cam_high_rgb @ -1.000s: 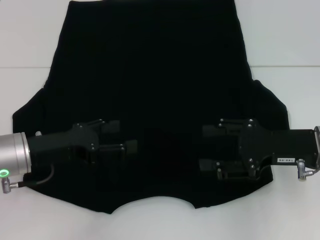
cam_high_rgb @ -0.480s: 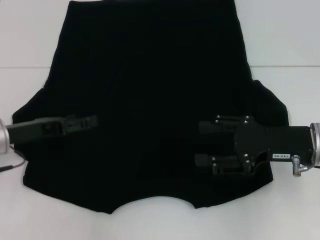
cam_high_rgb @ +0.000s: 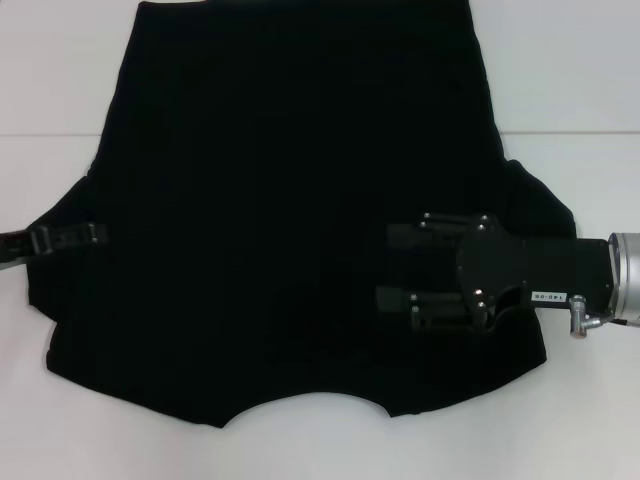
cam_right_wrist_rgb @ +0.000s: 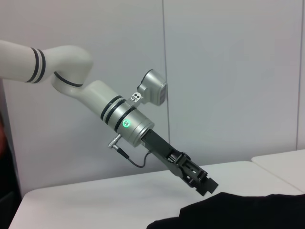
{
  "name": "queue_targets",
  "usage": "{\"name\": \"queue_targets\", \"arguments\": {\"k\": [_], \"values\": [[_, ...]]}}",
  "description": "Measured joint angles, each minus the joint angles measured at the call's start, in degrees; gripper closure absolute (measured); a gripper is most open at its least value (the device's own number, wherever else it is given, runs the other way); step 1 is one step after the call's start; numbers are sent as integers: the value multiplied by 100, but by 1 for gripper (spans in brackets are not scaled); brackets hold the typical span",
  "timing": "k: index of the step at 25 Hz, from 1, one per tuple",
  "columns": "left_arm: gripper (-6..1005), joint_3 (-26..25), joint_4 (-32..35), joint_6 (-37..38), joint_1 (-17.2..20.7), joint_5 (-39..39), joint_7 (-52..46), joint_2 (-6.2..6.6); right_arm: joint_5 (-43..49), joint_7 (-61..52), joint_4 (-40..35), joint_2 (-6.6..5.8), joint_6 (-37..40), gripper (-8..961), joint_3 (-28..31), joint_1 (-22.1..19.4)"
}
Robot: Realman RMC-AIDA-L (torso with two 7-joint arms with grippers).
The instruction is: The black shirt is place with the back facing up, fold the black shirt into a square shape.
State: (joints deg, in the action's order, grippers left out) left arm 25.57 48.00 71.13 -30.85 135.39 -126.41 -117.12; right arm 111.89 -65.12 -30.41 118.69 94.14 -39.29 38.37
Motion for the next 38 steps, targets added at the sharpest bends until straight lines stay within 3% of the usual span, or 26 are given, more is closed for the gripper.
{"name": "queue_targets", "arguments": {"k": [12,38], "values": [[167,-181,212,-65,3,727,-679,43,-98,0,0,14,-43,158,0,-6],[208,-143,-94,-415,17,954,-576,-12,-126,0,7,14,-45,157,0,-15]]}}
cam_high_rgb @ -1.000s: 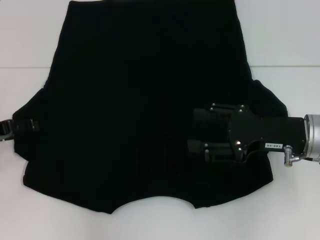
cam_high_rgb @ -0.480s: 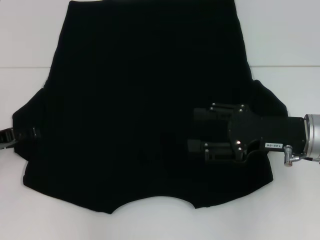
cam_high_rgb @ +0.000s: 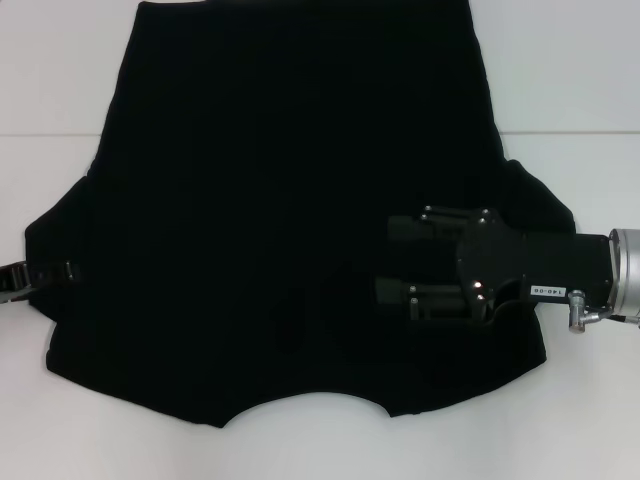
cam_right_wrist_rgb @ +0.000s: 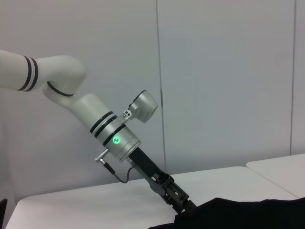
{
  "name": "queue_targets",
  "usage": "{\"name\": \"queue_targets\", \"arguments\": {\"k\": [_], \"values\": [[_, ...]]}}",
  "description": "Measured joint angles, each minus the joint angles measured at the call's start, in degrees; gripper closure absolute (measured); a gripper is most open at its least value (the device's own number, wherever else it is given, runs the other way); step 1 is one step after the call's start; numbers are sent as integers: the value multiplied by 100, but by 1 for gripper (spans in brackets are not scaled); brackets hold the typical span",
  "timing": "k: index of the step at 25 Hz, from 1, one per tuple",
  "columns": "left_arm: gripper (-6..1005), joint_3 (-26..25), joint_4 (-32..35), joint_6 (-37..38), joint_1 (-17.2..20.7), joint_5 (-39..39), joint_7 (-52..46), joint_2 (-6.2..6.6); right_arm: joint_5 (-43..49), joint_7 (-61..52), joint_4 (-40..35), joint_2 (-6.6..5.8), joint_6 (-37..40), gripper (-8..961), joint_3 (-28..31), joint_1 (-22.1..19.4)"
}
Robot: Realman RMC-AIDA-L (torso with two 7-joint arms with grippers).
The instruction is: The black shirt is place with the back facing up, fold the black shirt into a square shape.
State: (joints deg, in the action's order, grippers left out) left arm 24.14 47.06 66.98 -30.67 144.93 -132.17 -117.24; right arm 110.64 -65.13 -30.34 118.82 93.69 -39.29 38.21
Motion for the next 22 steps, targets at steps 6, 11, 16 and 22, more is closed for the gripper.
{"name": "queue_targets", "arguments": {"k": [6,11,16,22], "values": [[217,31,-26,36,-10,1,32,0,-31,0,2,0,8,157,0,2],[225,158,-31,36,-33,1,65,0,-35,0,-7,0,10,157,0,2],[233,170,-39,4,-49,1,125,0,-34,0,-9,0,12,157,0,-4],[434,170,-40,-88,-64,55,129,5,-40,0,-6,0,8,157,21,0]]}}
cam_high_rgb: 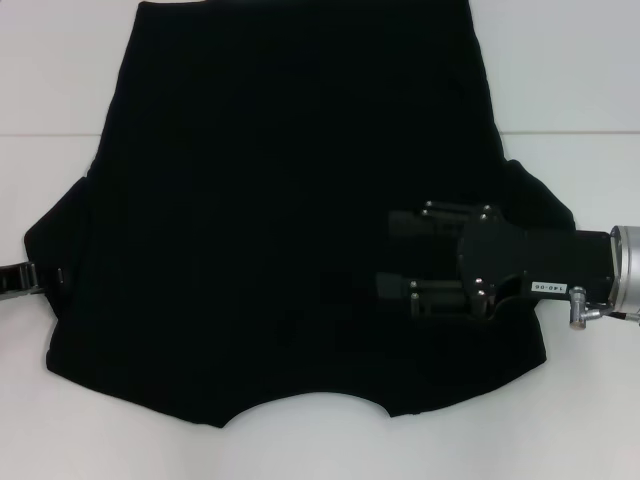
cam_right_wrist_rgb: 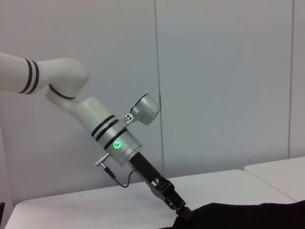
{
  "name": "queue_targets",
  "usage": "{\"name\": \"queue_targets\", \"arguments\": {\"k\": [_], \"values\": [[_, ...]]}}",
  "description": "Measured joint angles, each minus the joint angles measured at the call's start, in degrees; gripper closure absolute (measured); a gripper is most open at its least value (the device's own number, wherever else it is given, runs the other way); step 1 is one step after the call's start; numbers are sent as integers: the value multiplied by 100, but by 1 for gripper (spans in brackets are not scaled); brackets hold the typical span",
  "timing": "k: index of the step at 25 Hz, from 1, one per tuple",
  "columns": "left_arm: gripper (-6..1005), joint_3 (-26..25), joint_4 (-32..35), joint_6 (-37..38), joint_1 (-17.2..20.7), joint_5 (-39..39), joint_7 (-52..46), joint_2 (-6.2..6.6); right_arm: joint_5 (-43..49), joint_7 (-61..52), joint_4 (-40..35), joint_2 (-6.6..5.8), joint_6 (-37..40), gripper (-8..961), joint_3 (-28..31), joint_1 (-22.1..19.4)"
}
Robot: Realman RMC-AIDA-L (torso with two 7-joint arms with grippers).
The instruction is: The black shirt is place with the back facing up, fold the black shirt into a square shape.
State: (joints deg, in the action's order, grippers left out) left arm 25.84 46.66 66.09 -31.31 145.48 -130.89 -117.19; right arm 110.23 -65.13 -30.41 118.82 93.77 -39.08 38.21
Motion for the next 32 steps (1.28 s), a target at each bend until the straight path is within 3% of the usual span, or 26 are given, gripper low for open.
{"name": "queue_targets", "arguments": {"k": [5,11,22,32], "values": [[687,30,-7,-97,27,14,2,-3,-8,-48,-4,0,5,158,59,-1],[886,48,-15,-147,37,16,11,-5,-11,-105,-34,0,25,158,68,-10],[1000,-13,21,-284,45,16,26,2,-37,-106,-3,11,-3,158,215,15],[987,-307,37,-496,52,8,172,52,-419,-143,107,55,-185,157,217,14]]}}
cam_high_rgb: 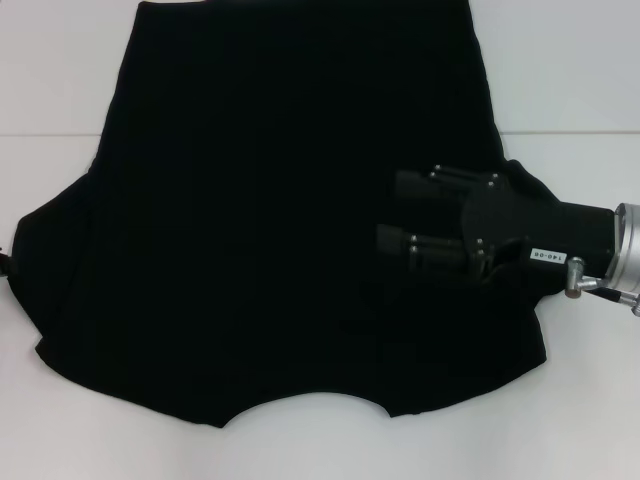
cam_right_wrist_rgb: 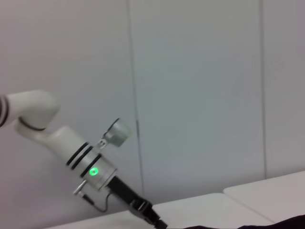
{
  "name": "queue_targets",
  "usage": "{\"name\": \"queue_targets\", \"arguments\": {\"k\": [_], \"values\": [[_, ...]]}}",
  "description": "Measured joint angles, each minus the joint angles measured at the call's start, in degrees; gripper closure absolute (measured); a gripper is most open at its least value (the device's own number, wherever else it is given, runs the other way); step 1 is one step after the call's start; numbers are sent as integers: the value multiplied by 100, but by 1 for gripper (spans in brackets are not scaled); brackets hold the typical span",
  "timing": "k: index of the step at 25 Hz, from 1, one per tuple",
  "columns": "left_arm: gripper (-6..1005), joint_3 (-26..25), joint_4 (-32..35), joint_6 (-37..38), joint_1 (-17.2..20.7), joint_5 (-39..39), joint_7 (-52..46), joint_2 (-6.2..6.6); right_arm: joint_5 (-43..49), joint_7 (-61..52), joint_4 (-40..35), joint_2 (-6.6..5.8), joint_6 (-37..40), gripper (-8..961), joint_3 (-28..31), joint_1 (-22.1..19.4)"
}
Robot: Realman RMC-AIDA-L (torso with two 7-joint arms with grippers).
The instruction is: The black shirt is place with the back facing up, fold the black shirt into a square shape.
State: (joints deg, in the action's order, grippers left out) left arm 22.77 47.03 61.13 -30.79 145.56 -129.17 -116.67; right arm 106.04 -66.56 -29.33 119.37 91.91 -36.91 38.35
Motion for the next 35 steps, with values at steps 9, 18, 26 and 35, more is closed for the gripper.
{"name": "queue_targets", "arguments": {"k": [9,18,26,35], "values": [[976,-11,100,-65,4,-7,19,4,-398,-6,307,13,-452,157,-2,21],[965,-44,291,22,69,-1,23,15,-544,28,433,33,-576,158,-1,97],[955,-135,371,117,180,1,-5,2,-550,30,438,41,-671,157,0,151],[944,-299,436,219,295,-35,3,-19,-550,37,438,42,-684,157,0,156]]}}
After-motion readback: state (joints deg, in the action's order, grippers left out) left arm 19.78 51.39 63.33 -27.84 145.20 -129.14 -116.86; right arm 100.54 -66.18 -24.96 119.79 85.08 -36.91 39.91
